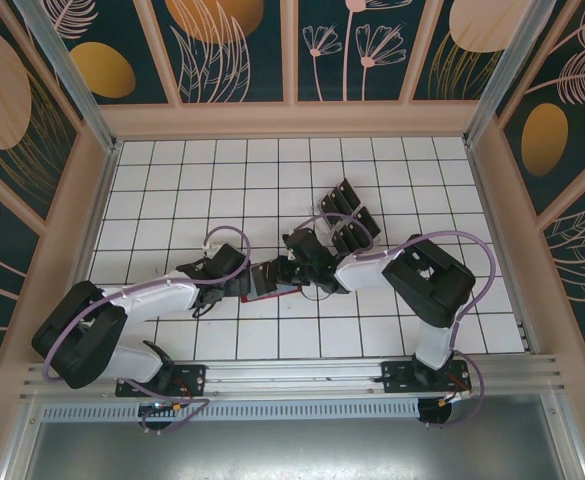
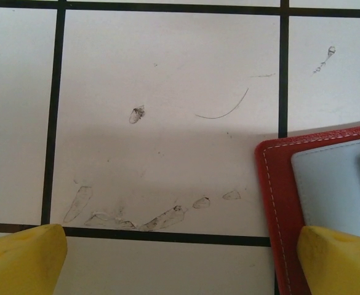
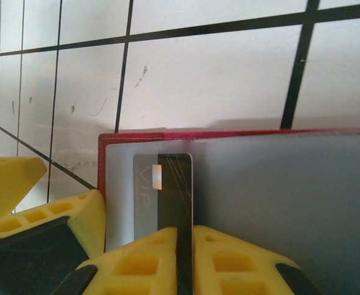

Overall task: Put the credit cards into the card holder
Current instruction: Insert the credit card into the card slot.

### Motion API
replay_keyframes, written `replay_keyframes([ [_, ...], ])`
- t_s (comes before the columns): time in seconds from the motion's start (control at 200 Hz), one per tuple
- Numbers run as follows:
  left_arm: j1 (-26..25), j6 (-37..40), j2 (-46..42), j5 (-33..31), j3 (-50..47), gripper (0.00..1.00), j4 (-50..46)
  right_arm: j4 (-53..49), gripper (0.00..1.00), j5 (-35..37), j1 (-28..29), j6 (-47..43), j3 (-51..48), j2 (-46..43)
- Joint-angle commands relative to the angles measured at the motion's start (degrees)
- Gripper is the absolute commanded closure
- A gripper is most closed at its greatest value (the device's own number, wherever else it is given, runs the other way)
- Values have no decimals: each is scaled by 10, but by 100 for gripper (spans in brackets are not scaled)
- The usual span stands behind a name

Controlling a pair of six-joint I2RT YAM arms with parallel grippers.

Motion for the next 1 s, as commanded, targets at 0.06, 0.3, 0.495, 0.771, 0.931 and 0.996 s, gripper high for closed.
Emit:
replay_keyframes([
  [0.06,2,-9,12,8,-6,4,16,-9,87,-3,17,-1,21,25],
  [0.3,2,-2,14,5,5,4,15,-12,69,5,19,6,15,29],
  [0.495,2,14,5,-15,40,2,-11,-22,62,13,12,1,6,1],
  [0.771,3,22,-30,-27,58,2,-59,-68,55,36,13,-25,9,-40],
  [0.931,2,25,-43,-14,46,2,-79,-72,58,37,16,-27,4,-46],
  [0.996,3,24,-42,-6,41,1,-81,-69,60,34,18,-26,4,-42],
])
